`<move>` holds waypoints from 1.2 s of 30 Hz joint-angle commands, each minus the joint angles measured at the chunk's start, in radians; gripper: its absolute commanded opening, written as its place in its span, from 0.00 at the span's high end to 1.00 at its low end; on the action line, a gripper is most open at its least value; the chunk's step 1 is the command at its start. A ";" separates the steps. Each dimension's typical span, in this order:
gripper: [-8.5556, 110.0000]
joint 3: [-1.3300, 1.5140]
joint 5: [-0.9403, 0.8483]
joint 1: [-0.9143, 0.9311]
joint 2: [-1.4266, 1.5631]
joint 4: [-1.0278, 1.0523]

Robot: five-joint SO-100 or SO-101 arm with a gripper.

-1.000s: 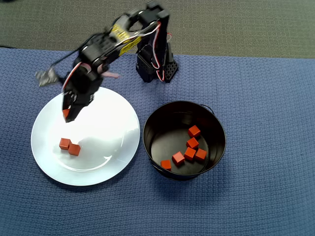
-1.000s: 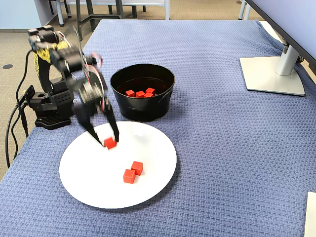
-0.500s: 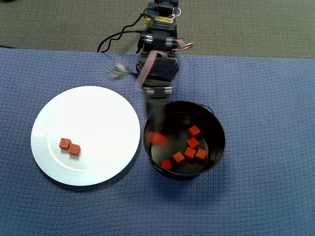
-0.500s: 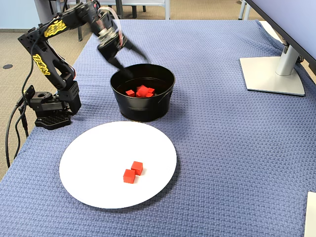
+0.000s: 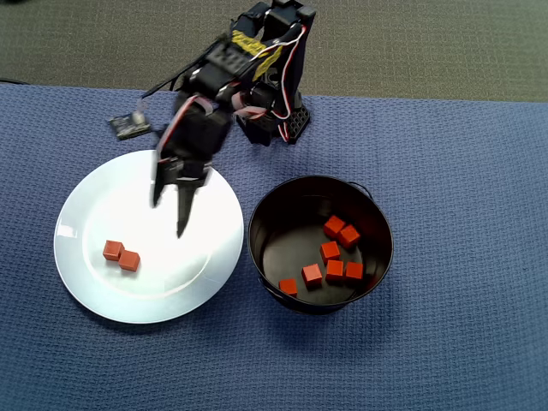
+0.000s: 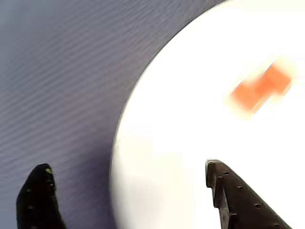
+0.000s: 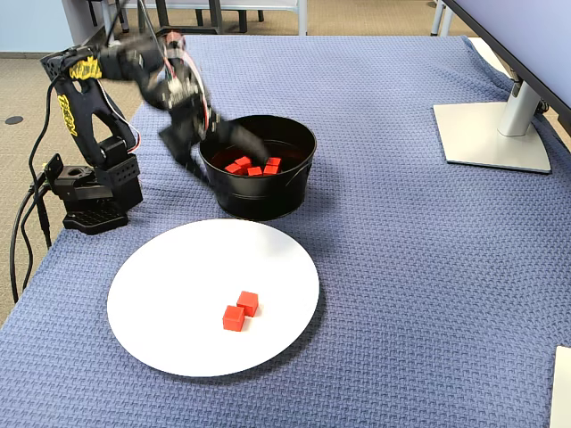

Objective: Pick up the red cubes from the white plate and place them in the black recipient

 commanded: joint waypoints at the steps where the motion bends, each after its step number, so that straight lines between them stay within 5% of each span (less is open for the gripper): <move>1: 0.67 0.080 -0.219 0.110 -0.064 -0.278; 5: 0.72 0.161 -0.356 0.161 -0.150 -0.466; 18: 0.72 0.152 -0.710 0.239 -0.302 -0.443; 36: 0.73 0.055 -0.695 0.245 -0.514 -0.535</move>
